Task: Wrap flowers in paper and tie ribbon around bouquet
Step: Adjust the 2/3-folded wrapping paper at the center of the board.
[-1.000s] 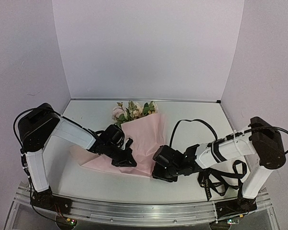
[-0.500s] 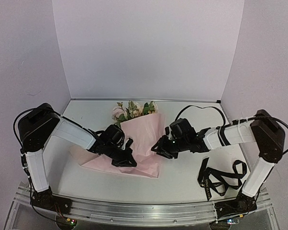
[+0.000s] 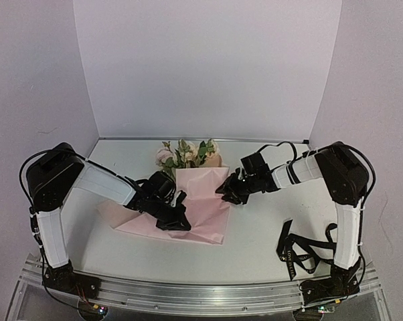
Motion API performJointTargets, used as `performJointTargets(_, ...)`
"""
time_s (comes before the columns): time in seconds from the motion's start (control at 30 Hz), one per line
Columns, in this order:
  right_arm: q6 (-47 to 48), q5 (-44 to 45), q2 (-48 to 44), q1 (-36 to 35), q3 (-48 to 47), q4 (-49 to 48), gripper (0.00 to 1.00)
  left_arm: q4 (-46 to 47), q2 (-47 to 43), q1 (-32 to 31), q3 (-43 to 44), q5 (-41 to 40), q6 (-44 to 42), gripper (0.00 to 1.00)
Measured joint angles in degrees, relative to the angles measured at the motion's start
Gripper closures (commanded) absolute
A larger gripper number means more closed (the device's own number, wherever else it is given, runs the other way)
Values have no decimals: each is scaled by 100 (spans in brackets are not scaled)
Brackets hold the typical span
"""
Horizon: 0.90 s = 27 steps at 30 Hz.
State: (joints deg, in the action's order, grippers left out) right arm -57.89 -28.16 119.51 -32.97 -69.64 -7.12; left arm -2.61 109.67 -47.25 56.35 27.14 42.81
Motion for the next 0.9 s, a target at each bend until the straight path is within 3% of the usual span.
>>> performJointTargets(0.27, 578, -109, 102, 355, -896, 892, 29, -78, 22, 56, 64, -45, -84, 100)
performJointTargets(0.4, 970, 128, -319, 487, -839, 1344, 23, -91, 22, 57, 66, -46, -95, 100)
performJointTargets(0.57, 1332, 462, -1032, 326, -452, 1573, 27, -235, -49, 57, 66, -77, -178, 92)
performJointTargets(0.7, 1458, 832, -1329, -288, -105, 1664, 25, -528, -299, 59, 64, -136, -299, 81)
performJointTargets(0.9, 1528, 1369, -1326, -1114, 108, 2033, 30, -754, -1125, 150, 54, -138, -371, 76)
